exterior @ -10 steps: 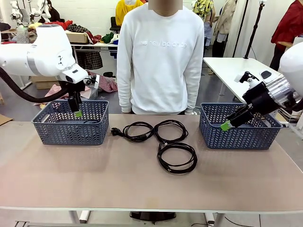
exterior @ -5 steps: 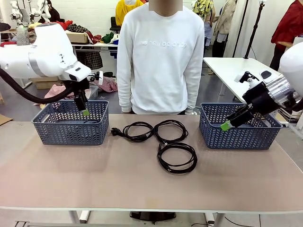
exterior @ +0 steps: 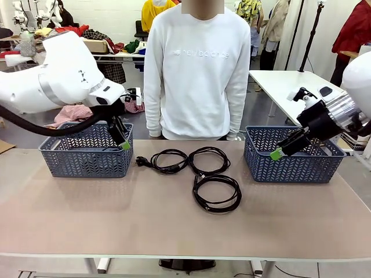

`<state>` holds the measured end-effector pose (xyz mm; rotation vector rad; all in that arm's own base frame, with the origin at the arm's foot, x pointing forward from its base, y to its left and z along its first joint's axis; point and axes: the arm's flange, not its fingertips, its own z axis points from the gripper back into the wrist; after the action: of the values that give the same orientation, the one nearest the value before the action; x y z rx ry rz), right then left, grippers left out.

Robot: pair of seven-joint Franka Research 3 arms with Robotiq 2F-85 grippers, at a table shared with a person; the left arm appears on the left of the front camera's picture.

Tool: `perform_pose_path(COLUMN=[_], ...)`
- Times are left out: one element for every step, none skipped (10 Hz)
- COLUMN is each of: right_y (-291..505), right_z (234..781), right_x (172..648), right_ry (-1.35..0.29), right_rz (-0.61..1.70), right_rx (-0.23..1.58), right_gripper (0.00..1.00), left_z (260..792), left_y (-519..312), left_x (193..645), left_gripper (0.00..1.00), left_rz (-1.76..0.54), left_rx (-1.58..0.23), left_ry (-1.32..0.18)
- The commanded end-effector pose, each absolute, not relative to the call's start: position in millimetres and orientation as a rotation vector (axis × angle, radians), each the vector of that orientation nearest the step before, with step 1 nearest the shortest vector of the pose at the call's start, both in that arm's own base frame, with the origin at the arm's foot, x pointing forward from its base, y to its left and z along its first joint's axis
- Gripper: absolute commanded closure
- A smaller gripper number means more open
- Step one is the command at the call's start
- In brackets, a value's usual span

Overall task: Organize the cables according to human instructions.
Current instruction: Pick up a bundle of cables and place it in the basket indicated by the human.

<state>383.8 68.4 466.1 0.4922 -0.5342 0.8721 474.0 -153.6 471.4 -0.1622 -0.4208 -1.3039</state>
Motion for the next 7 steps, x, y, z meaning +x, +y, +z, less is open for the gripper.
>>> perform_pose_path(right_y=[67.7,67.7,67.7,67.7,67.7,67.7,67.7], right_z=[465.2,465.2,465.2,465.2,465.2,465.2,465.2], right_x=[386.6,386.6,386.6,386.6,386.6,386.6,386.6], right_ry=[-0.558,-0.558,-0.558,-0.558,-0.558,-0.558,-0.558], right_rz=[0.89,0.89,0.89,0.89,0.89,0.89,0.89], right_rx=[0.514,0.514,0.514,0.514,0.514,0.514,0.514], right_gripper=[0.0,0.0,0.0,0.0,0.0,0.0,0.0], left_z=[459.5,454.7,449.5,444.3,441.4,437.3,435.1], left_y=[-150.6,-153.7,-155.0,-157.4,-161.2,-165.3,-164.7], left_x=[448.9,439.2,431.1,421.7,414.4,409.9,409.6], left_gripper=[0.0,0.0,0.0,0.0,0.0,0.0,0.0], left_rz=[-1.295,-1.292,-1.294,-1.294,-1.297,-1.307,-1.295], left_rx=[-0.231,-0.27,-0.286,-0.304,-0.297,-0.29,-0.283], left_ry=[-0.499,-0.489,-0.477,-0.466,-0.458,-0.434,-0.428])
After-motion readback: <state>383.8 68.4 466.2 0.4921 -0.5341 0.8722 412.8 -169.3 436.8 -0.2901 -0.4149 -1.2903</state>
